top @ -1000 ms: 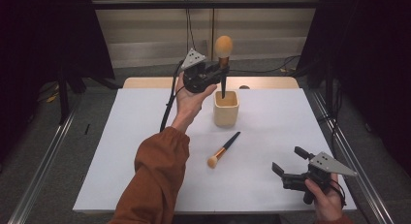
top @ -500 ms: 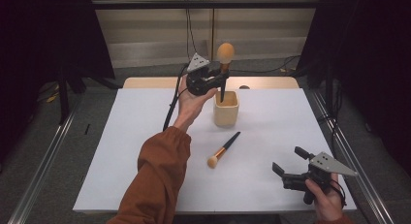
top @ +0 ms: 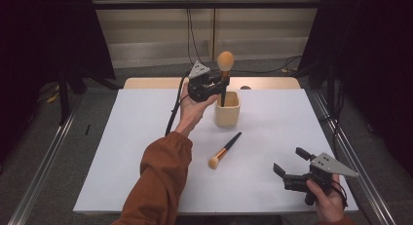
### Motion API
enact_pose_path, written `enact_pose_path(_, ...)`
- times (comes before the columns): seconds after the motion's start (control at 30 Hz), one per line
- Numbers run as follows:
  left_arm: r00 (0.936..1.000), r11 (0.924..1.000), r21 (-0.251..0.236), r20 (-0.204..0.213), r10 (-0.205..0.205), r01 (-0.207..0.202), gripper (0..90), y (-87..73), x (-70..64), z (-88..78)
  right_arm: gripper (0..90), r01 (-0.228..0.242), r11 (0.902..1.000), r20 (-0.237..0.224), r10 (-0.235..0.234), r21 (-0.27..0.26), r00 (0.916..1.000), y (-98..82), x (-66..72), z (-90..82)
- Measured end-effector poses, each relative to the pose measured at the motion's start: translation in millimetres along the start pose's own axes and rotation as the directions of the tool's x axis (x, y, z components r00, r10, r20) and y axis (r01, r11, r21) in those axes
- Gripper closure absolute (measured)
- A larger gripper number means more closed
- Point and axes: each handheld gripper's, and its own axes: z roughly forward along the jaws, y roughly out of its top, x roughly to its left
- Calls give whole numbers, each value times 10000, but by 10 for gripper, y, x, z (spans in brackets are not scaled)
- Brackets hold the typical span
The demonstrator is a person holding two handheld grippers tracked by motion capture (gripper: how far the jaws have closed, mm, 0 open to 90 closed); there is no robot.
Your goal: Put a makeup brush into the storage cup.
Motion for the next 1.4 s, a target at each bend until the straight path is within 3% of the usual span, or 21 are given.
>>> enact_pose_path(0.2,10000,9998,220,73,24,-26,683,-57,-19,36,0,-31,10000,30,31,-36,10000,0,1,-3)
enact_pose_path(0.3,9996,9997,113,166,-229,227,683,-90,-6,29,0,20,10000,-15,-20,-16,10000,-1,4,-2)
enact_pose_path(0.47,9999,9994,326,-25,103,-102,683,-179,-21,36,0,11,10000,7,-11,-27,10000,-1,0,-2)
enact_pose_path(0.57,9999,9993,341,-2,-149,149,683,-236,-7,47,0,-3,10000,2,3,10,10000,0,5,1)
enact_pose_path(0.83,9999,9975,698,29,-113,111,683,-363,-19,97,0,4,10000,-5,-4,15,10000,0,1,2)
enact_pose_path(1.4,9996,9925,1198,15,-265,261,679,-470,-18,108,0,43,10000,-2,-43,-5,10000,-1,6,7)
